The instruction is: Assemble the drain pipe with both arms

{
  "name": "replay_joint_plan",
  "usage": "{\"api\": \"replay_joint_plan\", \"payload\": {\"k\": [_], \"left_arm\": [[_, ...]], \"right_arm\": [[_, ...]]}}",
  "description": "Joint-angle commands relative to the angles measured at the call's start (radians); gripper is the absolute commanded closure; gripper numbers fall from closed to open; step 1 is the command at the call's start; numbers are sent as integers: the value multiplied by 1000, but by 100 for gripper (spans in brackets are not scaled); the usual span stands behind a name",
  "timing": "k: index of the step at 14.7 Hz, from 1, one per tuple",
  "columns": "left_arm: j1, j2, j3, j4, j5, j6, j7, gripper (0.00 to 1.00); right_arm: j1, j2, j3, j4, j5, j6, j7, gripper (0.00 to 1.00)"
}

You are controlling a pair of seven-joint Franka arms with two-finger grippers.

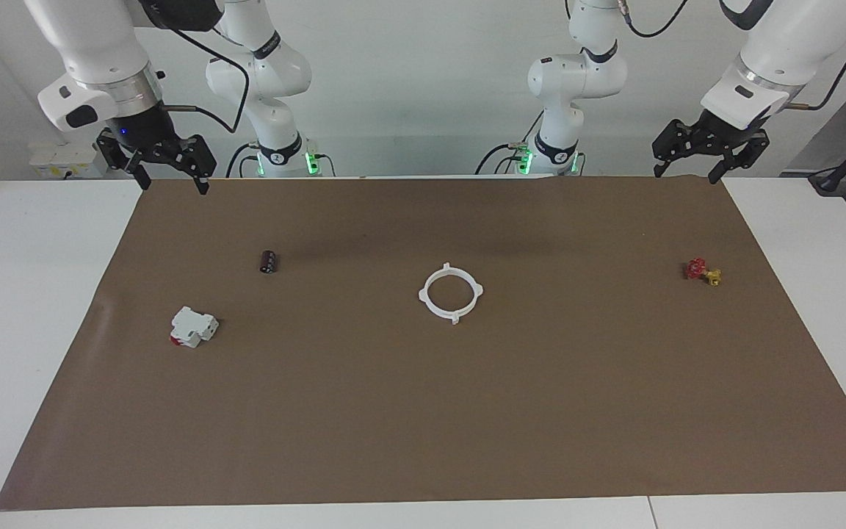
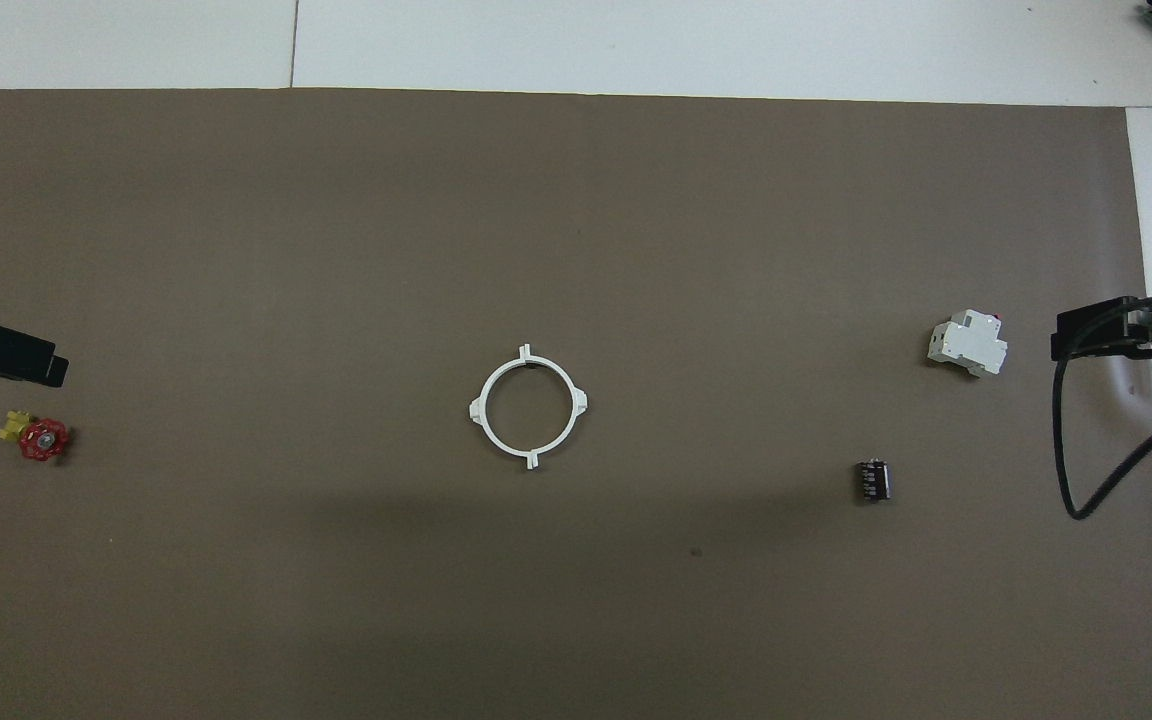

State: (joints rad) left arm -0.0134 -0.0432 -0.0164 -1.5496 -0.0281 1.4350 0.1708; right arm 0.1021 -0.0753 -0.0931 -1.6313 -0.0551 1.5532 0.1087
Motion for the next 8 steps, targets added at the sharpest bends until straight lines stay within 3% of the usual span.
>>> {"api": "replay_joint_plan", "payload": {"k": [1,8], "left_arm": [[7,20,-17,29,19,-27,-1,0],[9,19,-10,25,19,-31,2,0]], "right_arm": [[-5,-11,1,-9,21,-8,-23,0],[-5,-11,1,-9,23,-8,-23,0]]}}
